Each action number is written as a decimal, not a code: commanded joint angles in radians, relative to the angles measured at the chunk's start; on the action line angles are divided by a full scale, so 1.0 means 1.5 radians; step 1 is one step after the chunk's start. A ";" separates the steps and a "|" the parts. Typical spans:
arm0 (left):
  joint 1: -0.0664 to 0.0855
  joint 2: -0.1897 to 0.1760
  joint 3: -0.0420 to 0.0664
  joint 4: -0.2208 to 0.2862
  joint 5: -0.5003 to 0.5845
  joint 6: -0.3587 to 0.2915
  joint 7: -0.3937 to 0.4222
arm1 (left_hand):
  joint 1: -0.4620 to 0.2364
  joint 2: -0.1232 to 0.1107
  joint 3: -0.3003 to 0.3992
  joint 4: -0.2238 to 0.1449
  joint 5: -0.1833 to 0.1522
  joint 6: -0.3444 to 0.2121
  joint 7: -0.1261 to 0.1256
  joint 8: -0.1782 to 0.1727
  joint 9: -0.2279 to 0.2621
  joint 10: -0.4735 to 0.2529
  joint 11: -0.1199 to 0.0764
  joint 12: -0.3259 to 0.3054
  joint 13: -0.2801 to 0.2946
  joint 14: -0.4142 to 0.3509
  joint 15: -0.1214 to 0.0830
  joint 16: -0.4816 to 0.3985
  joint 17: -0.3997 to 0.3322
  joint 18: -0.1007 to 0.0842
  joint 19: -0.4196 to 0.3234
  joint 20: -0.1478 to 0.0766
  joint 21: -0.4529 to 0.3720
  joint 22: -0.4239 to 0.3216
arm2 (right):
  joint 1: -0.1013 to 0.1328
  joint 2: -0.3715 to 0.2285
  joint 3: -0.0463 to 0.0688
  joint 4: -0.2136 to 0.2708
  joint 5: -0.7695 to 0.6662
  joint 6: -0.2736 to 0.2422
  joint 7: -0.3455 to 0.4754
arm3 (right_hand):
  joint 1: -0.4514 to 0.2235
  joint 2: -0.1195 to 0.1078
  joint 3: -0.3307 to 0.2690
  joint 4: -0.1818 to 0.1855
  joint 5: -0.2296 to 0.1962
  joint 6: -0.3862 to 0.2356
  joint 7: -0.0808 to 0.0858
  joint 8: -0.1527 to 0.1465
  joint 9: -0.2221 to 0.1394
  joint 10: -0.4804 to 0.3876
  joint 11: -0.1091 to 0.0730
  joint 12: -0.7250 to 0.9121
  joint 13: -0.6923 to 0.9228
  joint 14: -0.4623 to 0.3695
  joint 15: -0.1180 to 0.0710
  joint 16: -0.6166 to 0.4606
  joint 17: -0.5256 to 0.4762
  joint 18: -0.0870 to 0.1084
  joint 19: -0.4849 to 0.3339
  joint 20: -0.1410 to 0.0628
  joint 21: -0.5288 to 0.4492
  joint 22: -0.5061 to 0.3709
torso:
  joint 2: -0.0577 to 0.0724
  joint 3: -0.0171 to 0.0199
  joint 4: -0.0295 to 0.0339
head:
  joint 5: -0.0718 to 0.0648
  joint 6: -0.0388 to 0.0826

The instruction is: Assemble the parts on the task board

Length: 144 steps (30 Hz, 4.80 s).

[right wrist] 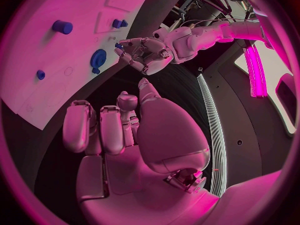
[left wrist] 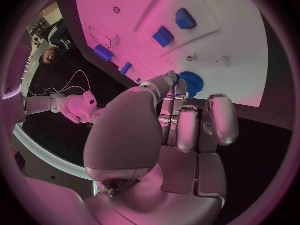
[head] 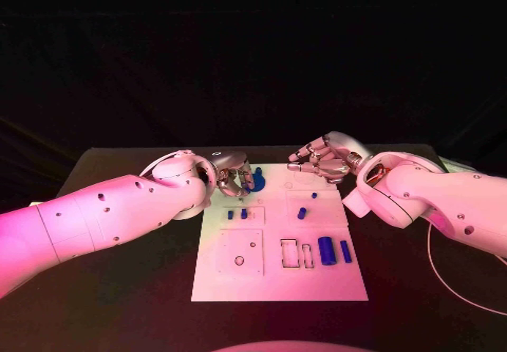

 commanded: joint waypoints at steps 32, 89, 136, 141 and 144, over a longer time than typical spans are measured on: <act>-0.010 -0.005 -0.006 -0.017 0.020 0.037 -0.011 | -0.011 -0.001 0.005 -0.001 0.001 0.004 -0.001 -0.002 -0.001 0.013 -0.007 -0.005 0.002 0.020 -0.005 0.003 -0.003 -0.005 0.004 0.001 0.003 0.072 | 0.000 0.000 0.000 0.001 -0.003 0.005 0.007 | 0.000 0.006 -0.005 -0.001 0.003 -0.002 0.001 0.003 -0.001 -0.004 0.000 0.002 0.001 0.023 -0.003 -0.004 0.000 0.006 -0.004 0.001 -0.003 -0.001 | 0.001 0.0003 -0.0017 | 0.001 -0.005; -0.014 0.003 -0.007 -0.031 0.020 0.051 -0.034 | -0.054 -0.025 0.024 -0.003 0.000 -0.070 0.017 -0.041 -0.025 -0.054 0.018 -0.061 -0.014 0.009 0.015 -0.012 -0.037 0.001 -0.014 0.015 -0.039 0.057 | 0.000 -0.002 0.000 0.000 -0.003 0.004 0.007 | 0.000 0.006 -0.005 -0.001 0.003 -0.002 0.001 0.003 -0.001 -0.004 0.000 0.002 0.001 0.023 -0.003 -0.004 0.000 0.006 -0.004 0.001 -0.003 -0.001 | 0.001 0.0001 -0.0015 | 0.002 -0.006; -0.033 -0.159 -0.009 0.108 1.030 -0.104 0.363 | -0.111 0.007 -0.044 0.021 0.004 -0.048 0.020 -0.008 -0.023 -0.048 0.015 0.006 -0.009 -0.164 0.017 -0.238 -0.433 0.071 -0.192 0.024 -0.465 -0.146 | -0.020 0.014 -0.007 -0.082 -0.638 0.195 -0.078 | 0.101 -0.057 0.159 -0.051 -0.035 0.084 -0.012 -0.019 -0.002 -0.105 0.009 -0.554 -0.581 0.003 -0.007 -0.140 -0.163 0.024 -0.043 -0.001 -0.074 -0.104 | 0.001 -0.0017 0.0002 | -0.032 0.010; -0.034 -0.162 -0.009 0.116 1.037 -0.100 0.367 | -0.108 0.009 -0.048 0.019 0.004 -0.048 0.019 -0.006 -0.023 -0.049 0.015 0.008 -0.008 -0.164 0.017 -0.238 -0.435 0.071 -0.190 0.024 -0.468 -0.148 | -0.025 0.026 -0.008 -0.090 -0.644 0.206 -0.076 | 0.100 -0.059 0.168 -0.052 -0.035 0.087 -0.012 -0.022 -0.002 -0.102 0.008 -0.560 -0.594 0.003 -0.012 -0.142 -0.165 0.024 -0.043 -0.006 -0.076 -0.105 | 0.002 -0.0015 -0.0017 | -0.031 0.010; -0.034 -0.163 -0.009 0.118 1.039 -0.099 0.367 | -0.106 0.010 -0.050 0.019 0.005 -0.048 0.019 -0.006 -0.023 -0.049 0.015 0.009 -0.008 -0.165 0.017 -0.238 -0.436 0.071 -0.189 0.023 -0.469 -0.150 | -0.027 0.031 -0.008 -0.094 -0.646 0.215 -0.073 | 0.100 -0.059 0.172 -0.052 -0.034 0.089 -0.013 -0.023 -0.002 -0.101 0.008 -0.562 -0.599 0.003 -0.014 -0.142 -0.165 0.024 -0.043 -0.007 -0.076 -0.105 | 0.002 -0.0013 -0.0019 | -0.031 0.008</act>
